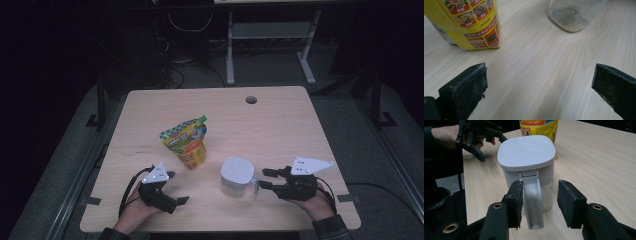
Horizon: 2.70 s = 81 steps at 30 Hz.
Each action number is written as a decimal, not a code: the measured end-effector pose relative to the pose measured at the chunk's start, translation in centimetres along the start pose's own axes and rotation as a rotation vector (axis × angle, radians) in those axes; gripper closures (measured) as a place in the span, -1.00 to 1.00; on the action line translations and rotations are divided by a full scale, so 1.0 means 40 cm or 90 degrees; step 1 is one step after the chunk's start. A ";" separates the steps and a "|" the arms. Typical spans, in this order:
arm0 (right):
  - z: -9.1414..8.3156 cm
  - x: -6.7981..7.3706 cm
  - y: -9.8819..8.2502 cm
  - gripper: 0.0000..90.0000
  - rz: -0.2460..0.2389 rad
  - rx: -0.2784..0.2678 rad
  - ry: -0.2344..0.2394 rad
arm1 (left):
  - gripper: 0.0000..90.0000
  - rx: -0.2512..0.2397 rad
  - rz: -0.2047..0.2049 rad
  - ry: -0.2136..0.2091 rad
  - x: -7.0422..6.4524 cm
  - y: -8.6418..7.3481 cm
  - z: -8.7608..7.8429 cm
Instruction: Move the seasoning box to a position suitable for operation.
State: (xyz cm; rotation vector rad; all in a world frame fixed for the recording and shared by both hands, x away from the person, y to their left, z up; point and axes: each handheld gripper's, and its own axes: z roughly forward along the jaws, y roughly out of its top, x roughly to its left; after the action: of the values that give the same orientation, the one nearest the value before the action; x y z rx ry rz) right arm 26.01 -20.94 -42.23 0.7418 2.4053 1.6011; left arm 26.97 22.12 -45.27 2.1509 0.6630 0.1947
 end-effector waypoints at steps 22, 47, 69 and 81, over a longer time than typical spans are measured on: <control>0.024 0.054 -0.025 0.99 -0.011 0.050 0.040 | -1.00 0.004 0.007 -0.006 -0.006 0.002 0.007; 0.055 0.026 -0.033 0.99 -0.001 0.079 -0.009 | -1.00 0.007 0.008 -0.010 -0.012 0.004 0.012; 0.061 -0.047 -0.022 0.99 0.030 0.058 -0.069 | -1.00 0.003 0.011 -0.022 -0.018 0.006 0.018; 0.045 -0.041 -0.024 0.99 0.035 0.054 -0.057 | -1.00 -0.001 0.014 -0.026 -0.015 0.009 0.016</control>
State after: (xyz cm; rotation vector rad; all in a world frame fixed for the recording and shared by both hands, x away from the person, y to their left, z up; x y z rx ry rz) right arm 27.81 -20.54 -44.05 0.8824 2.4209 1.4596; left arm 26.83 21.18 -45.33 2.1554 0.6160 0.1627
